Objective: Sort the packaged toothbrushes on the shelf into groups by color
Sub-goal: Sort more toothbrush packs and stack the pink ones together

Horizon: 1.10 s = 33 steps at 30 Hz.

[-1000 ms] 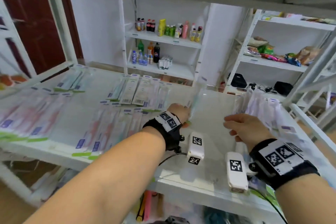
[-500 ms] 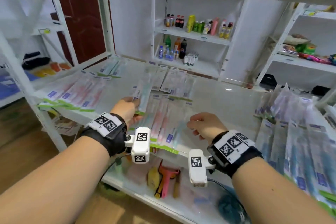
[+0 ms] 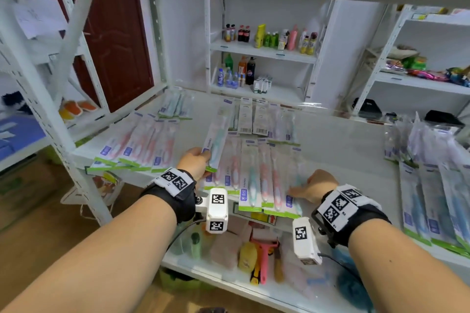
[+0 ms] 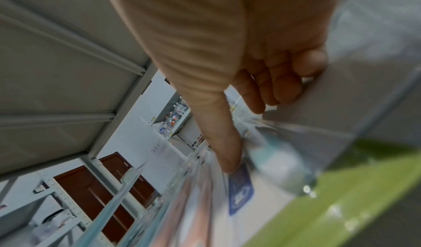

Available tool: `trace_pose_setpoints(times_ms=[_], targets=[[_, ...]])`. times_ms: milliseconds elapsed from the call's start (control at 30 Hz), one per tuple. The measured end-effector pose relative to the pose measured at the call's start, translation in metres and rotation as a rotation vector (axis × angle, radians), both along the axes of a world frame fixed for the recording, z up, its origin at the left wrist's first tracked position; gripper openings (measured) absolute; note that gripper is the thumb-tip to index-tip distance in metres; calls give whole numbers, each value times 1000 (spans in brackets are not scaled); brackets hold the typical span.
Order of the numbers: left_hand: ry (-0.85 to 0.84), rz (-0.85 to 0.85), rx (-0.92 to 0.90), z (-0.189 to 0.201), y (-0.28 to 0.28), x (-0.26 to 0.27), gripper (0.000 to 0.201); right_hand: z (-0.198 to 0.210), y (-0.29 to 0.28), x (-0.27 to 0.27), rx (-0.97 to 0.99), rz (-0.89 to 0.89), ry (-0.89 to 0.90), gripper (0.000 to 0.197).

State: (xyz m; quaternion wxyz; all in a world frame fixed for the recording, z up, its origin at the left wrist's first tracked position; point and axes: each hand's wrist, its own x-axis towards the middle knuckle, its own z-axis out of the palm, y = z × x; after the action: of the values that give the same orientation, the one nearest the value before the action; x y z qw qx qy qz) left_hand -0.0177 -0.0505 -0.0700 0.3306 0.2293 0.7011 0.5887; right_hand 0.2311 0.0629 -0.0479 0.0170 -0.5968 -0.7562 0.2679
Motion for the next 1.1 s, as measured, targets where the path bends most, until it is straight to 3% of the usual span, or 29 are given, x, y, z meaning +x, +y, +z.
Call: trace_pose_setpoints(times_ms=[267,433,600,700,867,1000,1100], targets=[[29,-130,9,-18,-6,-19,15,-6,-7,-1,3,-252,-49,47],[-52,-182,29,-21,-8,-26,14,-9,-10,4,16,-392,-3,39],[-123,-208,57,-19,-10,-28,14,-5,-19,6,37,-389,104,30],[-136,-220,72,-17,-13,-26,16,-7,-22,8,49,-388,246,26],[-201,-236,110,-13,-16,-25,19,-17,-26,7,88,-520,680,44],[-237,-212,120,-10,-19,-21,16,-9,-26,-30,79,-463,930,22],[-316,-196,152,-5,-20,-22,14,4,-21,-66,47,-390,1004,23]])
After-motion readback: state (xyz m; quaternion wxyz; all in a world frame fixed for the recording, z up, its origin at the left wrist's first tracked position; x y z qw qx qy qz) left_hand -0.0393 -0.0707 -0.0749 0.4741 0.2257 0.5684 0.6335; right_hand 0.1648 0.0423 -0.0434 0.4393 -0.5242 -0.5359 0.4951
